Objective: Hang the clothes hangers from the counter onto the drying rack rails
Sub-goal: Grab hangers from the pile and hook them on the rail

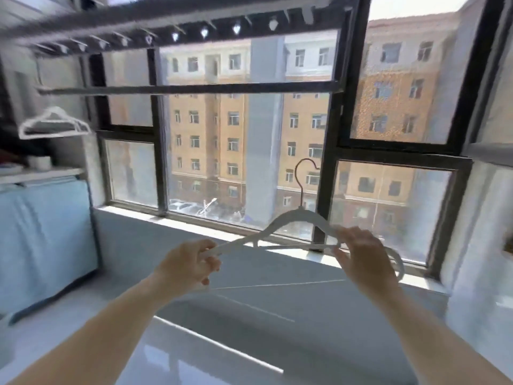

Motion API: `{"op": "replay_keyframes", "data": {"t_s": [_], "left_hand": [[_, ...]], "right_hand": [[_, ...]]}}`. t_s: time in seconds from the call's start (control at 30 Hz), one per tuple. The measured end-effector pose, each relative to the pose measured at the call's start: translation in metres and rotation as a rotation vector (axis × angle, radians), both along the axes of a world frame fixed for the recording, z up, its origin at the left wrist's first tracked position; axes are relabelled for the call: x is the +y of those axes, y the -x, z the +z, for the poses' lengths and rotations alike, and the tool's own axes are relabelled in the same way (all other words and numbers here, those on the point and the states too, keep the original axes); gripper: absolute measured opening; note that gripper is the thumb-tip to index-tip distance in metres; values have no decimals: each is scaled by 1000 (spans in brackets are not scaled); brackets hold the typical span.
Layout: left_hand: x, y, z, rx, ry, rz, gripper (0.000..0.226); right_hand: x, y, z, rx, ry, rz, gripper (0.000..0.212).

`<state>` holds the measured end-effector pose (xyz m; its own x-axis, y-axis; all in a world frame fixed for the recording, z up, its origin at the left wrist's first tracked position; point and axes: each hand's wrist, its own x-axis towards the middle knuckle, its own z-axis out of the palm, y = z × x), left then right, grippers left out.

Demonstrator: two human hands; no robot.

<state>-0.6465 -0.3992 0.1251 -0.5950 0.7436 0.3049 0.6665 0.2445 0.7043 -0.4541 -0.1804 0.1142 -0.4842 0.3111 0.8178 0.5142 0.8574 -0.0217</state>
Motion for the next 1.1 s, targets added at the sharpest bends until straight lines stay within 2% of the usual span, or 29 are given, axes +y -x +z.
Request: {"op": "replay_keyframes", "data": {"t_s": [0.13, 0.2, 0.3, 0.43, 0.53, 0.63, 0.83, 1.1], "left_hand": [[-53, 52, 1, 242, 140, 314, 8], [-70, 80, 4, 367, 195, 462, 21], [-90, 131, 9, 440, 210, 535, 24], [-115, 207, 29, 250, 104, 556, 9], [-129, 259, 39, 116, 25, 579, 18], [-144, 303, 42, 58, -61, 615, 19], [-185, 382, 42, 63, -75, 692, 23], [-239, 529, 57, 111, -104, 642, 25]], "right_hand": [[-23, 114, -2, -28, -26, 191, 40], [-41, 170, 0, -66, -54, 273, 40], [-65, 252, 10, -142, -30, 347, 41], [-78, 350, 26, -117, 135, 539, 36], [-88, 410, 40, -146, 122, 606, 31], [-101, 467, 54, -212, 165, 680, 36], [-144, 561, 71, -341, 120, 672, 37], [-204, 698, 92, -311, 107, 605, 39]]}}
